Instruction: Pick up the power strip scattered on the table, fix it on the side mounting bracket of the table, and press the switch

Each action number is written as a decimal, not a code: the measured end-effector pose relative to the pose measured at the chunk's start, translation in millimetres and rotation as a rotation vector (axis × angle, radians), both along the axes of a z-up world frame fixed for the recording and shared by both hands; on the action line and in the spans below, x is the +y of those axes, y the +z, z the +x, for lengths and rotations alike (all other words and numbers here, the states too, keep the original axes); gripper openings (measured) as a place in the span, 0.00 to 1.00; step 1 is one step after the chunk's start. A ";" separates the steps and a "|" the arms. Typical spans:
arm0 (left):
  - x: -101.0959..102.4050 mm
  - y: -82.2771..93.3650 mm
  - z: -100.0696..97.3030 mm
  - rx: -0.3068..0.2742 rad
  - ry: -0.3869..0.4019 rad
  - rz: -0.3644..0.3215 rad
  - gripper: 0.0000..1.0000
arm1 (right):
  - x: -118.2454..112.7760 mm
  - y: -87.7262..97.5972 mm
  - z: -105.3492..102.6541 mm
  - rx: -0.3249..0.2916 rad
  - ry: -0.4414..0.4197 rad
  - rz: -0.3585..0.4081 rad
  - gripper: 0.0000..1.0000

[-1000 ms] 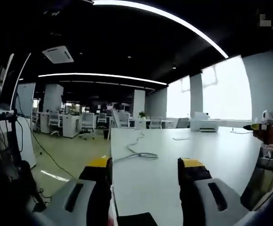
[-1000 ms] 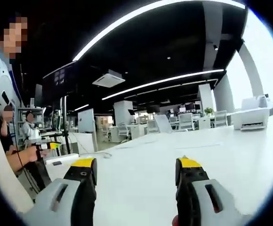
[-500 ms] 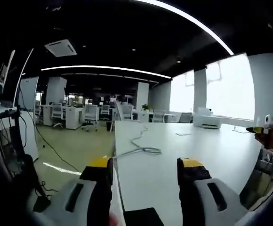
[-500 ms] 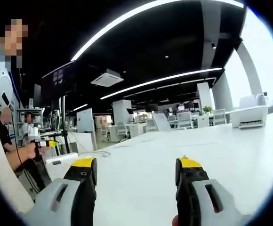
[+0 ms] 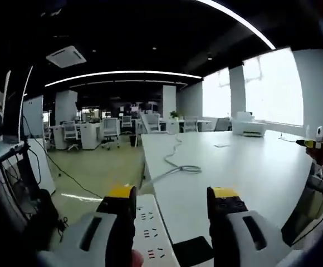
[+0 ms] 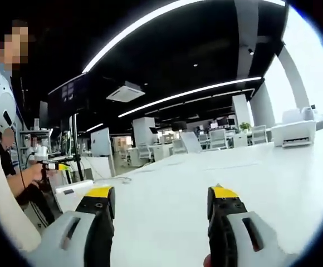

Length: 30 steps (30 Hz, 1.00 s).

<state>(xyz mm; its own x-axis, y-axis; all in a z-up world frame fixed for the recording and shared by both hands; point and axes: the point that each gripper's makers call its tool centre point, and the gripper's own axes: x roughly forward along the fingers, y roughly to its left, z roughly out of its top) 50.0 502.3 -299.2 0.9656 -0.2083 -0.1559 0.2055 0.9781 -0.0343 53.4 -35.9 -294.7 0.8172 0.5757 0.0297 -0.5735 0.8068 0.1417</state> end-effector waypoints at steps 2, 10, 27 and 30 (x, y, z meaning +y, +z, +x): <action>6.7 -1.6 -2.2 0.026 0.015 -0.015 0.56 | 1.9 -1.9 -1.2 0.005 0.005 -0.005 0.63; 22.7 -15.3 -8.7 0.115 0.044 0.038 0.57 | 5.0 -5.4 -0.9 0.013 0.009 -0.007 0.63; 38.1 -36.5 -26.7 0.277 0.018 0.099 0.56 | 4.8 -11.3 -0.8 0.028 0.008 -0.001 0.63; 40.1 -38.3 -30.6 0.308 0.002 0.107 0.56 | 5.4 -11.3 -0.4 0.029 0.009 -0.002 0.63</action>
